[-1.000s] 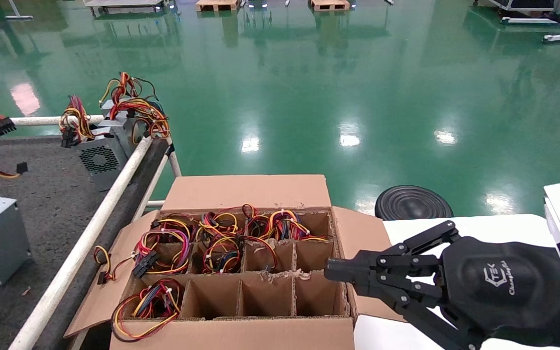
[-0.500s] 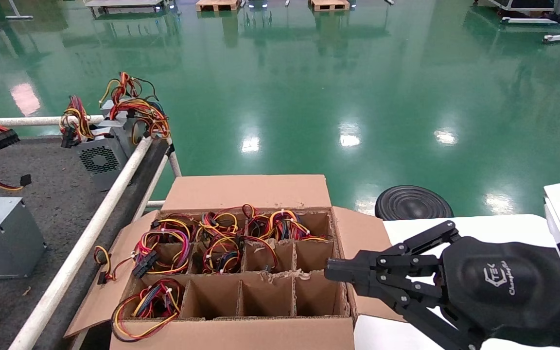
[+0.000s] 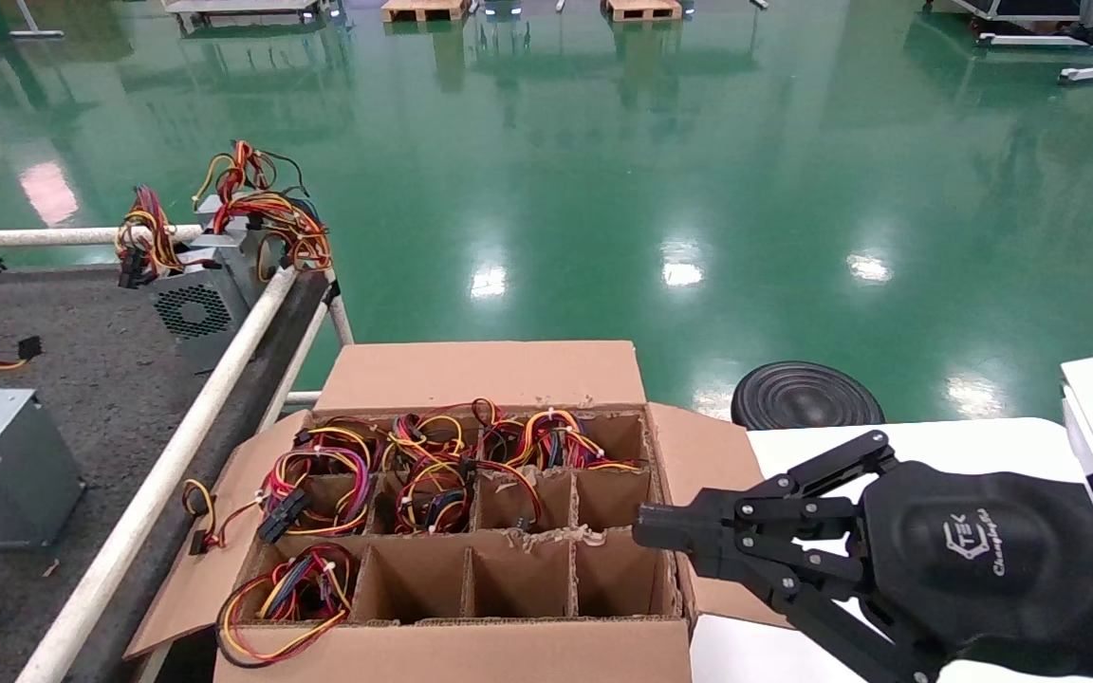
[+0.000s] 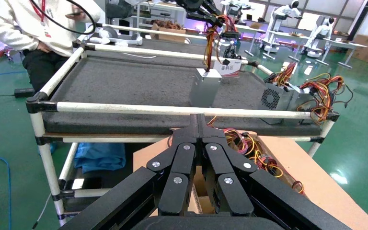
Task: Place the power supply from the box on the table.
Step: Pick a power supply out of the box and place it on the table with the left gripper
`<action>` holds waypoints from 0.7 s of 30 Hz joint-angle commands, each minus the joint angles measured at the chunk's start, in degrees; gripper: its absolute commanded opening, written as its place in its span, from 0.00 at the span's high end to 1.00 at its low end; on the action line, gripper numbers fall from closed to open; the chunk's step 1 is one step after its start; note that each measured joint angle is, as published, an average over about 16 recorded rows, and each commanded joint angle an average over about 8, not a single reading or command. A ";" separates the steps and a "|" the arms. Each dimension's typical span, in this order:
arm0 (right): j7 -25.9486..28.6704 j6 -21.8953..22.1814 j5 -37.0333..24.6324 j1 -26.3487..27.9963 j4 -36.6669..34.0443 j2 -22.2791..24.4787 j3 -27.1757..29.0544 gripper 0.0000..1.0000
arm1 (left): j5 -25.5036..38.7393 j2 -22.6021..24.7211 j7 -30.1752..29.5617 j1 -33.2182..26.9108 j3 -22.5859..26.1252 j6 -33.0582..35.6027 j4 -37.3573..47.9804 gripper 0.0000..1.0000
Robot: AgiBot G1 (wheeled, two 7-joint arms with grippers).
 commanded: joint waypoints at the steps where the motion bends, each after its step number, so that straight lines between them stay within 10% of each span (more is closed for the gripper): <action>1: 0.00 0.00 0.00 0.00 0.00 0.00 0.00 1.00 | -0.03 -0.54 -0.13 -0.13 0.04 0.10 0.02 1.00; 13: 0.00 0.00 0.00 0.00 0.00 0.00 0.00 1.00 | -0.38 -2.62 -1.14 0.31 0.28 0.77 0.39 0.97; 21: 0.00 0.00 0.00 0.00 0.00 0.00 0.00 1.00 | -0.58 -3.37 -2.24 0.68 0.69 1.48 -0.17 0.06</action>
